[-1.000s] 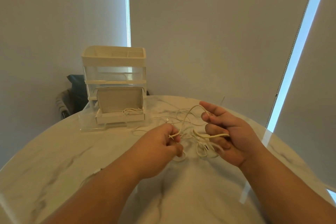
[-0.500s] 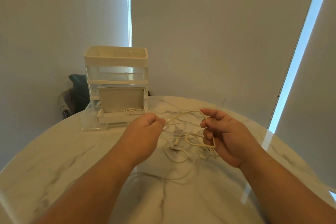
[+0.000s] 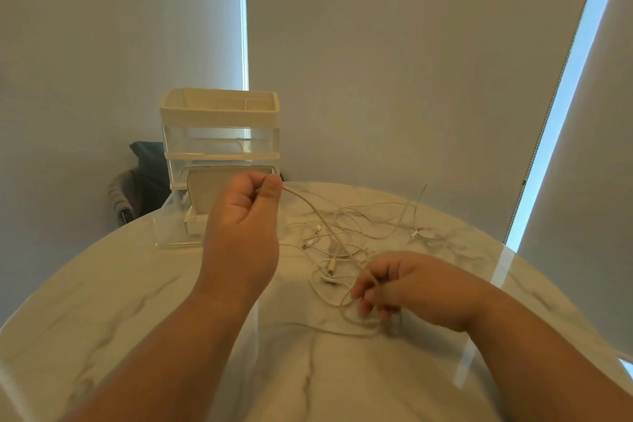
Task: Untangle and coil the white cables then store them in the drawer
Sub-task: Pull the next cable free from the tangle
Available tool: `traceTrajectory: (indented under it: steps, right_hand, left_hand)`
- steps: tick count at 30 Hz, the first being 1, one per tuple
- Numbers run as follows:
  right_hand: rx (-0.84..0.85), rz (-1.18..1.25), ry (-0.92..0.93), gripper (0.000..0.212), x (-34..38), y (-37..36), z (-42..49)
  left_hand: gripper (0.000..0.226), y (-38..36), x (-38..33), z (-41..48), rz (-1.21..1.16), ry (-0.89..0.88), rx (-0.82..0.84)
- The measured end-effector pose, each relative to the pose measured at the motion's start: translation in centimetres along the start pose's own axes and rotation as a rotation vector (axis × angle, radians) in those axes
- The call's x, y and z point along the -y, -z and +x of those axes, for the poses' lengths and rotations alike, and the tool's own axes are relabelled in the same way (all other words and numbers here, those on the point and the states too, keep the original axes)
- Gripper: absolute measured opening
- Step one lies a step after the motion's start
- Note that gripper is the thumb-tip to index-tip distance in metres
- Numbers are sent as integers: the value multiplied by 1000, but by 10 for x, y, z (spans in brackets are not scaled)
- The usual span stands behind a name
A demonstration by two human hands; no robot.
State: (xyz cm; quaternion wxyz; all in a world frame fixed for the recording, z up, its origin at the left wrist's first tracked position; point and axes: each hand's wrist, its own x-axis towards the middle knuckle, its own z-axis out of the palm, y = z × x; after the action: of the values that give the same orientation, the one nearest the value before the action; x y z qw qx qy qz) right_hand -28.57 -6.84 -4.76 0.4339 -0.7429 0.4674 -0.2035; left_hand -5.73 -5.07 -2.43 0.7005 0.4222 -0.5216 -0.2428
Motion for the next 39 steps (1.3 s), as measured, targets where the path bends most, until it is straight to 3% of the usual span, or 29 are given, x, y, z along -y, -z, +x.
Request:
traceTrajectory:
  steps: [4, 6, 9, 12, 15, 19, 21, 23, 26, 28, 30, 32, 39]
  right_hand:
    - [-610, 236, 30, 15, -1, 14, 8]
    - [-804, 289, 50, 16, -2, 18, 9]
    - [-903, 348, 44, 24, -3, 18, 12]
    - [-996, 369, 38, 25, -3, 16, 12]
    - [-1086, 300, 71, 20, -3, 19, 8]
    - [-1020, 232, 47, 16, -5, 19, 8]
    - [-1003, 43, -16, 9, -5, 18, 9]
    - [-1005, -176, -15, 19, 1, 14, 3]
    - [-1032, -234, 269, 37, 13, 6, -9]
    - [-907, -219, 455, 41, 18, -4, -11]
    - [-716, -313, 520, 40, 17, -15, -5]
    - [-590, -426, 512, 34, 14, -20, 2]
    - [-632, -317, 423, 29, 20, -14, 1]
  left_hand:
    - [26, 3, -1, 0, -47, 53, 122]
    - [28, 3, -2, -1, -22, 107, 250]
    - [33, 4, -3, -5, -10, 223, 540]
    - [32, 5, -4, -9, 156, 262, 845]
    - [25, 2, -4, -14, 299, 247, 993]
    - [19, -5, 1, -17, 201, 250, 892]
    - [20, -6, 4, -16, 170, 234, 804]
    - [23, -6, 6, -14, 181, 215, 763]
    - [18, -7, 10, -14, 262, 185, 722]
    - [14, -10, 12, -16, 306, 150, 701]
    - [13, -12, 11, -18, 331, 118, 708]
    - [11, -13, 10, -19, 327, 109, 730]
    - [18, -15, 9, -23, 152, 237, 740]
